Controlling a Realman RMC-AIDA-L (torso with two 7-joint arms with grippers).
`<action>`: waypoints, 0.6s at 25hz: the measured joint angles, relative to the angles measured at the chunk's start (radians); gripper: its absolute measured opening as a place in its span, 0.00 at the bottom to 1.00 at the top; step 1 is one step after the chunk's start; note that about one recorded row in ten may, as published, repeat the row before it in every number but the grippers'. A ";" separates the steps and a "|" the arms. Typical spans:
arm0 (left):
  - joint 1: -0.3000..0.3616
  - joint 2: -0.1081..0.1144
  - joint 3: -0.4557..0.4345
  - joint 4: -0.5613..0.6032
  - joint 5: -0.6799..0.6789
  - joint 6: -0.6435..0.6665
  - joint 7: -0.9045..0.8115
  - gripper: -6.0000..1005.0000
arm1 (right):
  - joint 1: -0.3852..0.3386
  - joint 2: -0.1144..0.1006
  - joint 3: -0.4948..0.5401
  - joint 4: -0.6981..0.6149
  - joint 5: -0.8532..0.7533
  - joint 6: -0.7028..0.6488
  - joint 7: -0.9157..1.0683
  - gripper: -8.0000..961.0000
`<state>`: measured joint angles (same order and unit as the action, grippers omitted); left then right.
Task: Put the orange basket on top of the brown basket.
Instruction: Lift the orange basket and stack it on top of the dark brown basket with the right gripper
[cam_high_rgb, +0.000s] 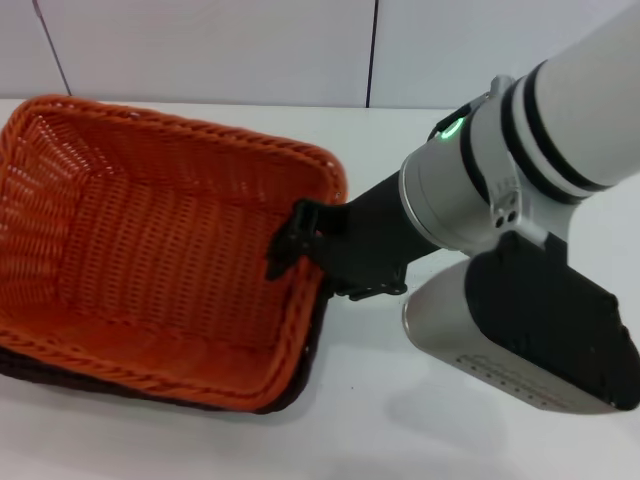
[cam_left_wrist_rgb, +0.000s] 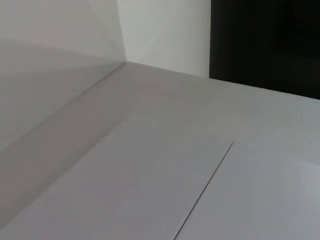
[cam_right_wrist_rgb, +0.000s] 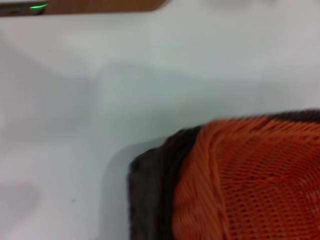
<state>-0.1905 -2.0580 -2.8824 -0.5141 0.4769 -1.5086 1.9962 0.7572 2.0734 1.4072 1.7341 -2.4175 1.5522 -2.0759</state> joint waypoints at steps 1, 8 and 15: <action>0.000 0.001 0.000 0.002 0.000 0.000 0.000 0.82 | -0.008 0.000 0.001 0.015 0.003 -0.004 -0.003 0.34; 0.000 0.004 0.000 0.016 0.000 0.007 0.004 0.82 | -0.137 0.004 0.050 0.211 -0.002 -0.134 0.029 0.48; 0.005 0.006 0.001 0.022 0.007 0.020 -0.011 0.82 | -0.247 0.003 0.114 0.312 0.125 -0.162 0.118 0.48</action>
<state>-0.1851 -2.0523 -2.8813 -0.4922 0.4835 -1.4886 1.9852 0.5099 2.0761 1.5208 2.0457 -2.2929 1.3898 -1.9583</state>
